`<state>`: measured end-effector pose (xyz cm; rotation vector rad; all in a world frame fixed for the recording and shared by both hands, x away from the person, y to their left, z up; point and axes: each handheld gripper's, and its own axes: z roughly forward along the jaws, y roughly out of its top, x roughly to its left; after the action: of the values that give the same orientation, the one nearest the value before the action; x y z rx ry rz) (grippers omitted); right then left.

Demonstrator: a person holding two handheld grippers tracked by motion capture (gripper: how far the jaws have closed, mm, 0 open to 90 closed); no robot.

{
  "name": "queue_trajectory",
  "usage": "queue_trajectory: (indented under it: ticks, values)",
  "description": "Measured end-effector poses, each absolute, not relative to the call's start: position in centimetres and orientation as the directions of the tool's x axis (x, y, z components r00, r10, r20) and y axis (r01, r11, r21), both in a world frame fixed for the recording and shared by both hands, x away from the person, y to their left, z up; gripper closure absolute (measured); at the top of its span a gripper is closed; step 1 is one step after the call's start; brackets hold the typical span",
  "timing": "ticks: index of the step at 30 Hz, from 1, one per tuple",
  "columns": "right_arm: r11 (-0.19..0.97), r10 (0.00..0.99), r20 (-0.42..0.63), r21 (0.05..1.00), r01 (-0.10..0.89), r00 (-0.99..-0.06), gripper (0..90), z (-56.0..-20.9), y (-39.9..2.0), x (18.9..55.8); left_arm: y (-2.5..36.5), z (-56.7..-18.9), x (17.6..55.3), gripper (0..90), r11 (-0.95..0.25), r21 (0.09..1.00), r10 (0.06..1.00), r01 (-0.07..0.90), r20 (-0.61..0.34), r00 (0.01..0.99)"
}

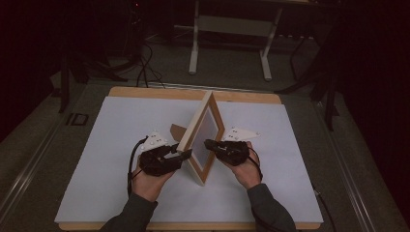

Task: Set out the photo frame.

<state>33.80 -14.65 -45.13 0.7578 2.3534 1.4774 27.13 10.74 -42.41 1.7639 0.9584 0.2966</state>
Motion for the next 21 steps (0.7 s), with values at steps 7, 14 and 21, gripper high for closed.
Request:
queue_trajectory:
  ticks: [7, 14, 21]
  values:
    - [0.344, 0.559, 0.052, 0.893, 0.289, -0.827, 84.0, -45.1, -14.8, 33.8, 10.7, -42.2, 27.1, 60.5, -0.138, 0.873, 0.738, 0.467, -0.224, 0.637]
    - [0.355, 0.568, 0.037, 0.890, 0.285, -0.822, 83.7, -45.1, -15.1, 33.8, 11.4, -42.0, 27.6, 63.9, -0.149, 0.863, 0.751, 0.483, -0.219, 0.623]
    - [0.352, 0.575, 0.037, 0.890, 0.289, -0.817, 83.5, -45.1, -15.4, 33.9, 13.0, -41.7, 28.3, 67.1, -0.153, 0.857, 0.765, 0.492, -0.213, 0.608]
